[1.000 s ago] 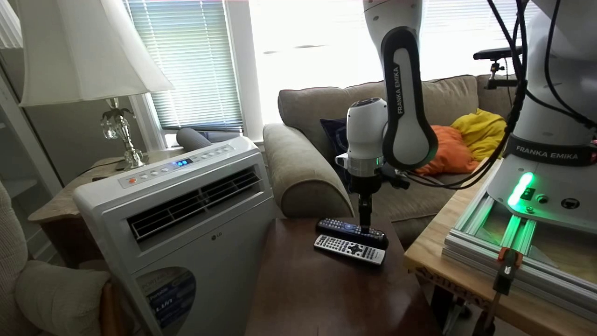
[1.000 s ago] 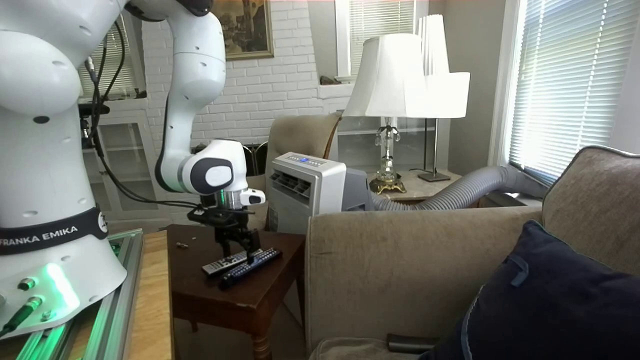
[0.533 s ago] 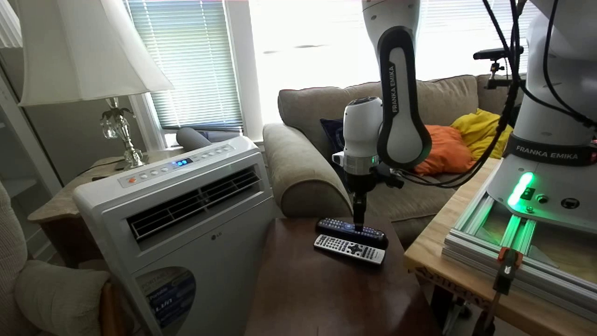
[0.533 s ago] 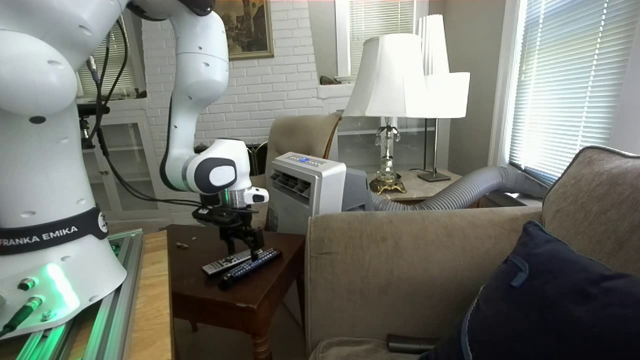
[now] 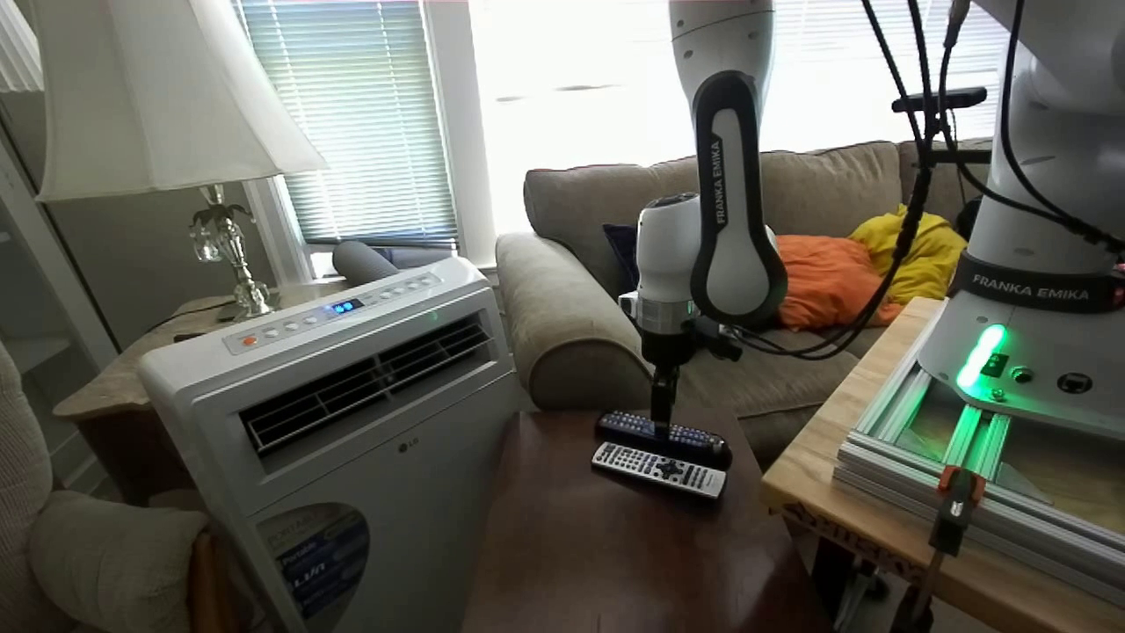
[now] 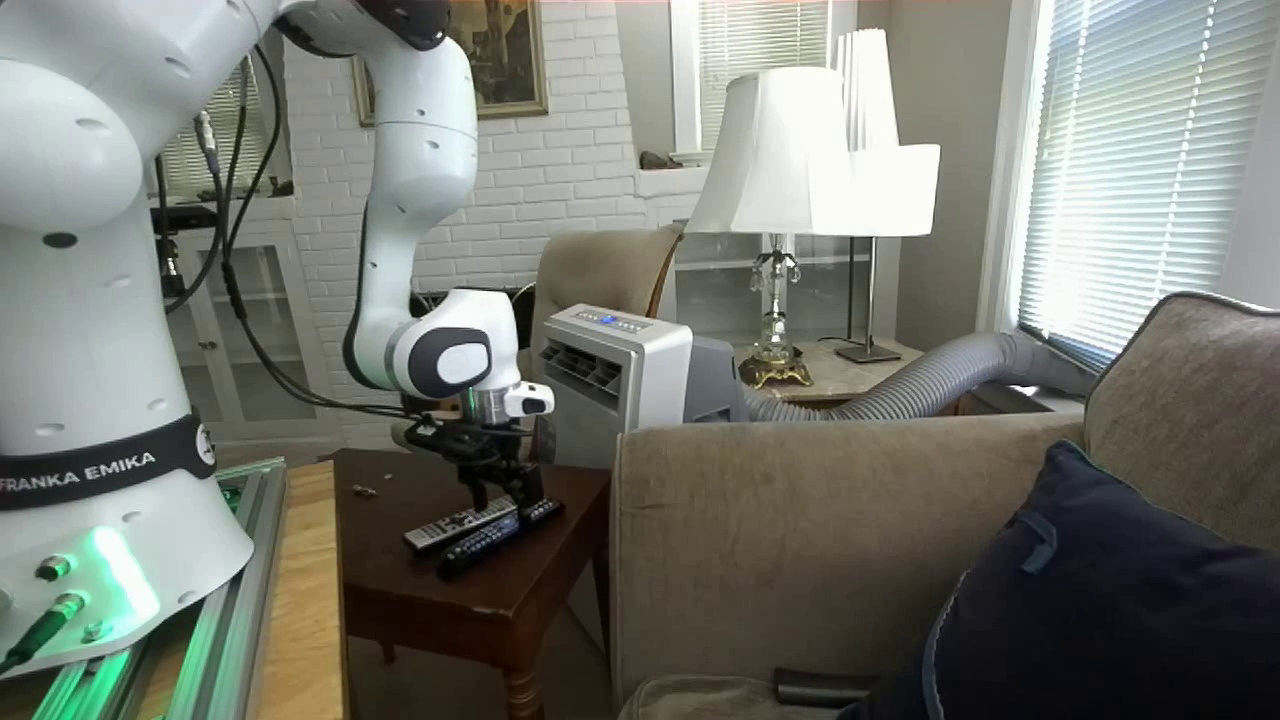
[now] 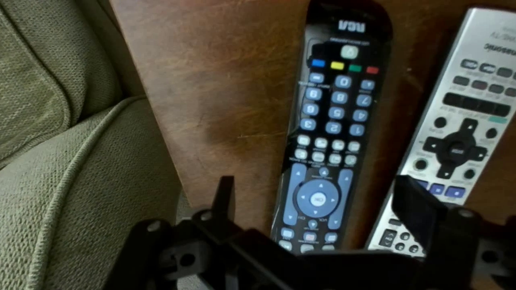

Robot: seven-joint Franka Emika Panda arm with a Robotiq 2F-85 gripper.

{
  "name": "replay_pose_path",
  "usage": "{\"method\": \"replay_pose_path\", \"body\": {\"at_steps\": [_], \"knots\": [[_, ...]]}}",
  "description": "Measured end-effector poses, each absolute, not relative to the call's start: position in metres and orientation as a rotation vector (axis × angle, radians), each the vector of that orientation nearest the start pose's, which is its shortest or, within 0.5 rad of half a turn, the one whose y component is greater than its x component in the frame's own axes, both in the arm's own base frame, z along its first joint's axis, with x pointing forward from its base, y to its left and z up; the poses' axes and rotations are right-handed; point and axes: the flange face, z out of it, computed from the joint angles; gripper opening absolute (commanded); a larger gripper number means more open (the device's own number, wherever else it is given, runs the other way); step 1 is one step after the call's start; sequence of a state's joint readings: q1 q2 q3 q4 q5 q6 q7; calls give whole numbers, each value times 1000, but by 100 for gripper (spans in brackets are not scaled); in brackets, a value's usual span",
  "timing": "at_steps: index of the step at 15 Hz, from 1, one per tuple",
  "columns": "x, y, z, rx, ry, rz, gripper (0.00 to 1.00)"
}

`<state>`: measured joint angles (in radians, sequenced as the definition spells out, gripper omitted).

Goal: Put both remotes on the left side of the sofa

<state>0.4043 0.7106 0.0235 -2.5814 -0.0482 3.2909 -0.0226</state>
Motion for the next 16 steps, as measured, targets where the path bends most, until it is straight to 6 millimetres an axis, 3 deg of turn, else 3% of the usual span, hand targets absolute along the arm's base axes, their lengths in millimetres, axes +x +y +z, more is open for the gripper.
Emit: {"method": "replay_pose_path", "body": {"at_steps": [4, 5, 11, 13, 16], "knots": [[340, 165, 9, -3025, -765, 25, 100], [339, 166, 6, -3025, -768, 30, 78], [334, 171, -5, -3017, -792, 33, 36], [333, 172, -7, -3015, -797, 26, 28], [333, 172, -7, -3013, -800, 22, 28]]}}
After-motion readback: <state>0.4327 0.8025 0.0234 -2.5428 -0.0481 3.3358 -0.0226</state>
